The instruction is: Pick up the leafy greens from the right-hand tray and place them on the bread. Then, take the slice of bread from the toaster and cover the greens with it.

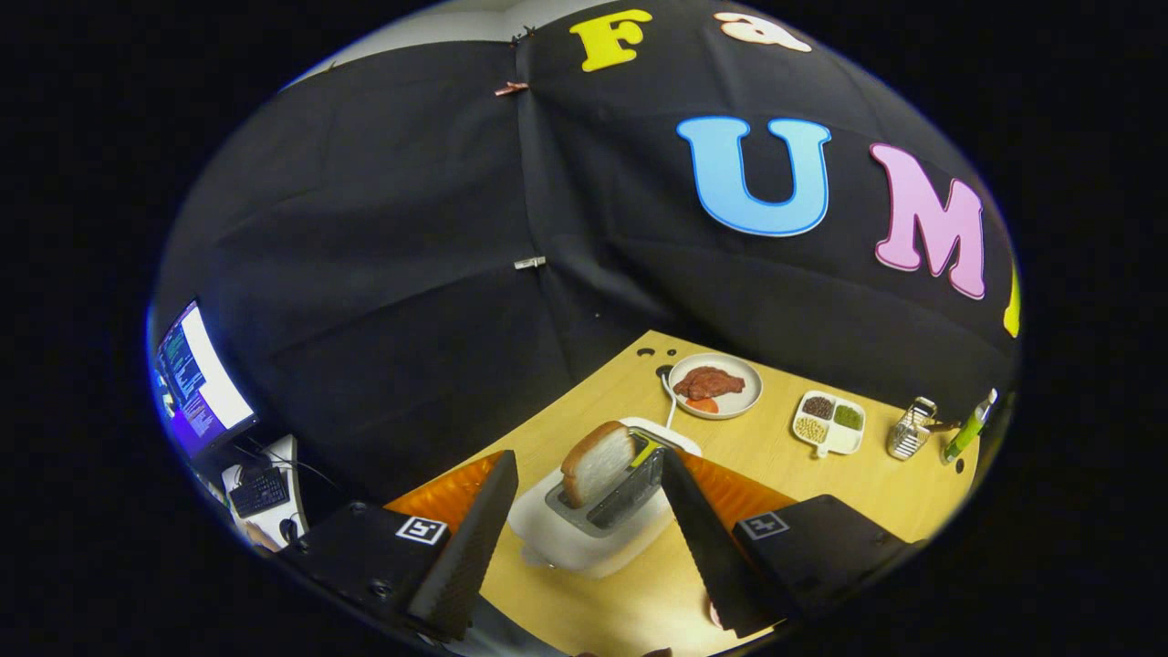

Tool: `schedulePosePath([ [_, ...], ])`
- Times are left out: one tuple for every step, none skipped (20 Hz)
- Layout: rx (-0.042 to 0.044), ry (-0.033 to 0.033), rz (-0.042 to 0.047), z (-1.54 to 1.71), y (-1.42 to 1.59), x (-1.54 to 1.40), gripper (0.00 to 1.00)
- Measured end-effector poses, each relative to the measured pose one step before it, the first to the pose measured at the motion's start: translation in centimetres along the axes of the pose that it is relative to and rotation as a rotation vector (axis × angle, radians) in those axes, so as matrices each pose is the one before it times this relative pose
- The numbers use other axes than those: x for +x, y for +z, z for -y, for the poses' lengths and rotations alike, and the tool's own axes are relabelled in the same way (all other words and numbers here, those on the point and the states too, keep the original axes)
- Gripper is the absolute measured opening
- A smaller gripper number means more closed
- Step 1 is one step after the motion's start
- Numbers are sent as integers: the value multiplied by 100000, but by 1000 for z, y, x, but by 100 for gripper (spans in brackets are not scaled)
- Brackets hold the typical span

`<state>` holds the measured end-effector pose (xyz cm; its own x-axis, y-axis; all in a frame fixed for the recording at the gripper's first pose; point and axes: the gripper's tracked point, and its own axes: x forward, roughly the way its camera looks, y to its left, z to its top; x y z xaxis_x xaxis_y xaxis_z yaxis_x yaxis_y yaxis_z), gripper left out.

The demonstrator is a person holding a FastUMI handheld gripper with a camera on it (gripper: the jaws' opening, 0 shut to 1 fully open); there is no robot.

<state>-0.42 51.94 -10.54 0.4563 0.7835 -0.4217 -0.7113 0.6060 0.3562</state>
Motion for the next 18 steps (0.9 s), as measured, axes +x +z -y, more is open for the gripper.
schedulePosePath([
  [2090,-1088,-1660,-43,-360,1659,99],
  [2004,-1155,-1550,-91,-309,1452,99],
  [1533,-1110,-1161,-84,-294,1330,99],
  [1117,-2019,-1084,335,-361,1301,99],
  [901,-1963,-996,352,-466,1291,99],
  [1316,-1561,-1361,254,-466,1245,99],
  [1790,-1323,-1328,172,-426,1076,99],
  [1331,-1013,-1683,31,-377,998,98],
  [290,-1241,-1353,242,-461,863,97],
  [-209,-2007,-1467,562,-669,718,95],
  [524,-1798,-1403,496,-362,618,89],
  [1240,-1873,-1149,340,-197,416,83],
  [1710,-1814,-1576,513,-369,177,70],
  [1638,-1268,-543,290,-212,2,57],
  [1423,810,-283,-560,-274,165,44],
  [924,-1437,574,94,-32,-201,31],
  [409,-627,376,-17,13,-185,18],
  [-30,215,357,-235,136,-342,16],
])
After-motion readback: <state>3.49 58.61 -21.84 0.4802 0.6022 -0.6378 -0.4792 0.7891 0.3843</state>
